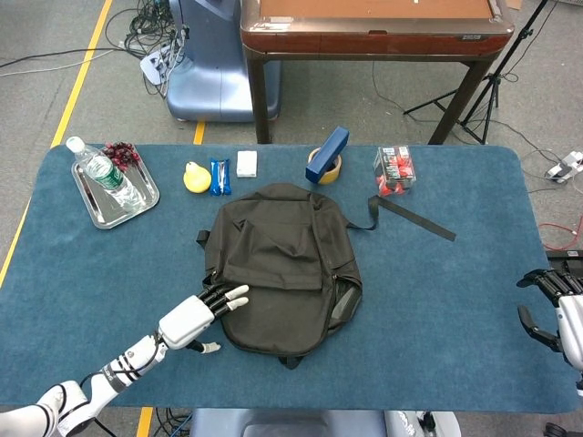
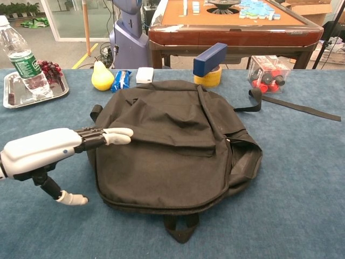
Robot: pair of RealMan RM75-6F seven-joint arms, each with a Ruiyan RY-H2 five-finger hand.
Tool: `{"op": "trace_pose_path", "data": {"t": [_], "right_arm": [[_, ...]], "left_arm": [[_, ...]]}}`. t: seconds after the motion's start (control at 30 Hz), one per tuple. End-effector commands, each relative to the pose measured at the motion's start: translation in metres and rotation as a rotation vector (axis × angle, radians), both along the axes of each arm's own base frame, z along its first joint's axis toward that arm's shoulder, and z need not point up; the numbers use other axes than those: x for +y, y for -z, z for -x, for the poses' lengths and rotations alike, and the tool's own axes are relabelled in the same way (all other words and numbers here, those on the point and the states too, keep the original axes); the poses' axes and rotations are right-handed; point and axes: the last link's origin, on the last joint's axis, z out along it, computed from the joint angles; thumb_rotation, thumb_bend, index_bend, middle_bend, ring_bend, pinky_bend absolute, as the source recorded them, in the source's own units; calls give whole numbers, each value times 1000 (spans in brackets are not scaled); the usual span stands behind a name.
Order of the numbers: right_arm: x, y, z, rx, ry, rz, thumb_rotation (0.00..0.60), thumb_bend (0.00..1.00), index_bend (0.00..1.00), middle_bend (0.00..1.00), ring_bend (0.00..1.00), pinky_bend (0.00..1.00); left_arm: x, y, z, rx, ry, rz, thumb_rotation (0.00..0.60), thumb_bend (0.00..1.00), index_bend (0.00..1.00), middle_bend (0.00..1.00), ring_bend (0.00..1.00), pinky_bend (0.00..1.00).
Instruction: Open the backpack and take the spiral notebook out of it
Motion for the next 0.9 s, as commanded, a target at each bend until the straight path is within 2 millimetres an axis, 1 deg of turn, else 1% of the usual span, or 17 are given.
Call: {"op": "trace_pose_path", "data": {"t": [0.03,0.47,0.67,0.73,0.77,0.87,0.9], "right_arm": [[1,0,2,-1,5,1,600,388,402,332,255,303],[4,-2,7,-15,9,7,600,388,402,332,255,303],[4,-4,9,-14,10,10,600,388,402,332,255,303],[4,-4,10,-16,11,8,600,388,402,332,255,303],[4,-4,11,-16,12,8,600,388,402,332,255,303],[4,-3,11,-20,12,7,600,388,402,332,255,303],[4,-3,12,-20,12,7,600,388,402,332,255,303]], "left_arm": [[1,5,-3,-9,-12,13,600,171,38,0,0,5],[16,31,-23,-81,-120,66,600,171,55,0,0,5],[23,31,-32,-138,-151,47,600,171,98,0,0,5],[26,30,-34,-151,-161,45,600,172,125,0,1,5],[26,29,-35,-155,-164,49,600,171,158,0,2,5],[25,28,-36,-173,-169,62,600,172,287,0,5,5],[24,28,-36,-172,-164,61,600,186,337,0,6,5]]}}
